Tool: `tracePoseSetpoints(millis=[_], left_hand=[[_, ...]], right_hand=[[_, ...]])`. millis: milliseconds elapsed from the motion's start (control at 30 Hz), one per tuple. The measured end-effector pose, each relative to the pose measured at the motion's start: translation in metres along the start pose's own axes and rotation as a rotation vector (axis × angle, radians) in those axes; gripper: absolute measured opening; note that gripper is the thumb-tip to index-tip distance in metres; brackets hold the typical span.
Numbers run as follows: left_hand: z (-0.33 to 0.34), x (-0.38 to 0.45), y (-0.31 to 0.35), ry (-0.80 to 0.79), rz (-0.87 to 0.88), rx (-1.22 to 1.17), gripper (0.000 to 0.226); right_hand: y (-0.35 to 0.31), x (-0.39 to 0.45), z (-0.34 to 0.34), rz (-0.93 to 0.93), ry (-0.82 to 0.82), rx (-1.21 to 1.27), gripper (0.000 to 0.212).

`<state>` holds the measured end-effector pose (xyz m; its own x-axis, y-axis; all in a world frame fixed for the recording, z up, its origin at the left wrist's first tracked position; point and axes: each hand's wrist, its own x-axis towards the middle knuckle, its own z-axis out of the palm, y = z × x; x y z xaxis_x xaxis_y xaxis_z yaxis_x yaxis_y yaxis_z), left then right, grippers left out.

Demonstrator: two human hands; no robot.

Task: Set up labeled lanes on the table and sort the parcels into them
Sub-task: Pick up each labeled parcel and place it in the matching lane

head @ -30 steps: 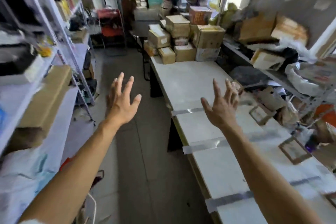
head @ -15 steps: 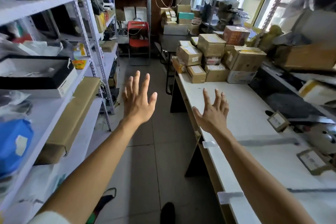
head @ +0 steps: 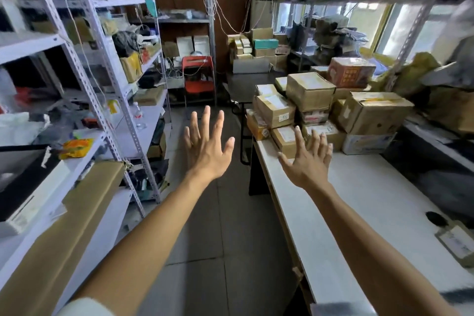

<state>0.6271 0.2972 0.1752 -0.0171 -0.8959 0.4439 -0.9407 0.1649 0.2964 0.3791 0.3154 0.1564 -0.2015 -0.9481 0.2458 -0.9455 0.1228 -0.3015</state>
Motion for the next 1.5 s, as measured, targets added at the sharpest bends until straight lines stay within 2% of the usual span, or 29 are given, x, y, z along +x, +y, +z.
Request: tracePoseSetpoints(millis=[233,567,833,1067,1267,1500], left_hand=[[0.063,0.097,0.009,-0.041,0.041,-0.098,0.075],[0.165,0.263,-0.015,-0.119,0.155,-0.17,0.069],[0.213,0.413,-0.049,-0.178,0.263,-0.208,0.067],[0.264,0.498,-0.036,-0.255,0.329,-0.283,0.067],[0.316,0.586,-0.007,-0.31,0.377,-0.347,0.067],[0.373,0.689,0.042,-0.363,0.406,-0.433,0.065]], right_hand=[[0.008,0.092,0.021,0.038,0.006,0.042,0.102],[-0.007,0.243,0.087,0.158,0.007,0.014,0.098],[-0.045,0.368,0.113,0.263,0.052,0.025,0.094],[-0.049,0.455,0.128,0.345,0.079,0.027,0.091],[-0.027,0.544,0.145,0.37,0.191,0.056,0.086],[0.009,0.639,0.146,0.409,0.438,0.194,0.071]])
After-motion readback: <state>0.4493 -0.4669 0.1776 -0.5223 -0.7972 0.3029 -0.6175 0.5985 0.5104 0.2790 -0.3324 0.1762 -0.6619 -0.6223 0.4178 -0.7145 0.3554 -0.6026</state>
